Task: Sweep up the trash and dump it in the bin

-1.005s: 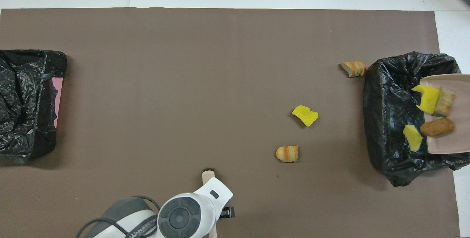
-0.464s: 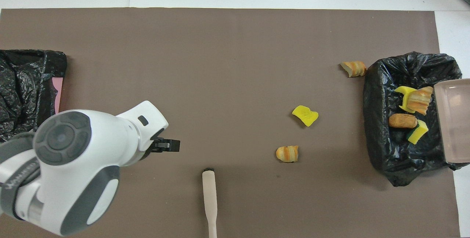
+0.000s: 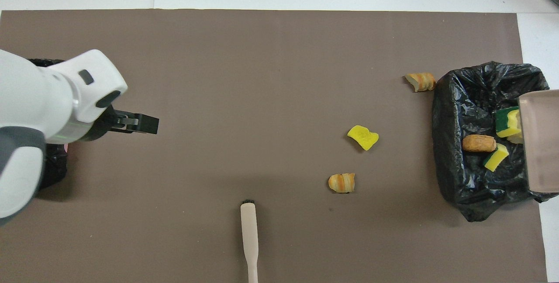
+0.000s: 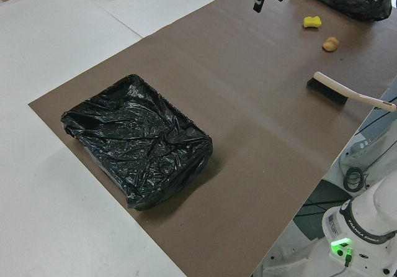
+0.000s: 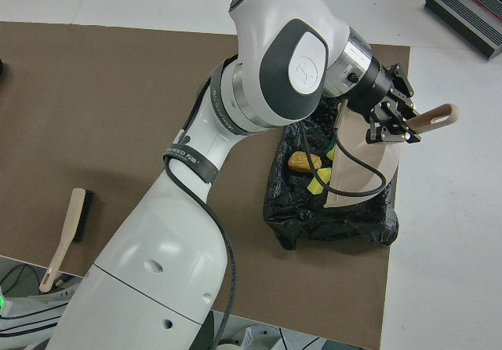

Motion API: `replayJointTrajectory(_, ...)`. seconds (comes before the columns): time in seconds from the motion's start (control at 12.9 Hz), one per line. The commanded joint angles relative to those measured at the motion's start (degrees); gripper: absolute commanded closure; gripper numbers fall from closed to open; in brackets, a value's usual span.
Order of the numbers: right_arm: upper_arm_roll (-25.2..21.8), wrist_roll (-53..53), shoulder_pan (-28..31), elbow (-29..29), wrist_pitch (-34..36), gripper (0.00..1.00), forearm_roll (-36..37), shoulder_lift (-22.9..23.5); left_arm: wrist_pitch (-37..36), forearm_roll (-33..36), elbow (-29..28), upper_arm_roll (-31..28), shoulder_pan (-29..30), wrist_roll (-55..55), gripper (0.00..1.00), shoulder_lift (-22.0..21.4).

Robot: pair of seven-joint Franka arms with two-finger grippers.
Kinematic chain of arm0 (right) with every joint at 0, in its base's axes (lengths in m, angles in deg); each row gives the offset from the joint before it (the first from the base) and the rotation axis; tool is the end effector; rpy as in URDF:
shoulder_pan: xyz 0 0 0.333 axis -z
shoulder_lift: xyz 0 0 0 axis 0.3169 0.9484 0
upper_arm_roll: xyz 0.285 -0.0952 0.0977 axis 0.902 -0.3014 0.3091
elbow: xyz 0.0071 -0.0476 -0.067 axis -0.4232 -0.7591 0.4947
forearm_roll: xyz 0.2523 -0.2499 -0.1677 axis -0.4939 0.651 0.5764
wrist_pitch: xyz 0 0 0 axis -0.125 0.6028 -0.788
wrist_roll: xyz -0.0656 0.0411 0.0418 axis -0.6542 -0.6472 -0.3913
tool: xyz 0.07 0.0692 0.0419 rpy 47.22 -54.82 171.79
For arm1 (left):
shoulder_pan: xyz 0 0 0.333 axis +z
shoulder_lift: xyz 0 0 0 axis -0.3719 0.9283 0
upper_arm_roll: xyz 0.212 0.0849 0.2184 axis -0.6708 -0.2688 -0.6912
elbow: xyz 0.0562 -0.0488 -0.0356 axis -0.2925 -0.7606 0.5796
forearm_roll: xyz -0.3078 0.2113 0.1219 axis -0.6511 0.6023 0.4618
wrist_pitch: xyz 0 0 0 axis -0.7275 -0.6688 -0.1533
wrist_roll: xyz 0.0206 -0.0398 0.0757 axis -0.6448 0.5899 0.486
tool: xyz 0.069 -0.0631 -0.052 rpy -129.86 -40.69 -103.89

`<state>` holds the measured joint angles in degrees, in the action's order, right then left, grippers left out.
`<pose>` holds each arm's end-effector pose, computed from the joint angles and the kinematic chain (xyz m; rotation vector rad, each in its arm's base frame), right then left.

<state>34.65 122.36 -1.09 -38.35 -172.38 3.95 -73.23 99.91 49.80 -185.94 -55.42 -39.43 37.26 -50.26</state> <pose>0.5319 -0.1927 0.5860 1.9155 1.7404 -0.7369 0.5244 -0.1465 0.6052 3.0979 -0.2652 0.0963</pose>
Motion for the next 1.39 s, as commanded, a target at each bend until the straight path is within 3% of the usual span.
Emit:
replayJointTrajectory(0.0,0.5,0.8,-1.0,-1.0,1.1,1.00,-7.6,-1.3,-6.7,1.2,6.9,0.5,4.3,-6.5,0.00,1.2)
replayJointTrajectory(0.39,0.5,-6.6,-6.8,-2.8,3.1,1.00,-17.4,-2.1,-13.6,1.0,12.3,0.3,11.4,-18.1,0.00,1.3)
replayJointTrajectory(0.93,0.5,-26.5,-17.6,-5.9,3.1,1.00,-27.1,-1.1,-13.5,1.0,11.5,0.0,12.8,-18.0,0.00,0.2)
replayJointTrajectory(1.16,0.5,-38.8,-20.5,-7.7,2.2,1.00,-34.5,0.9,-13.4,1.0,11.4,-0.1,13.3,-17.9,0.00,0.2)
replayJointTrajectory(1.31,0.5,-47.5,-23.8,-7.8,1.5,1.00,-35.7,2.8,-13.1,1.0,11.5,-0.1,13.2,-17.7,0.00,0.3)
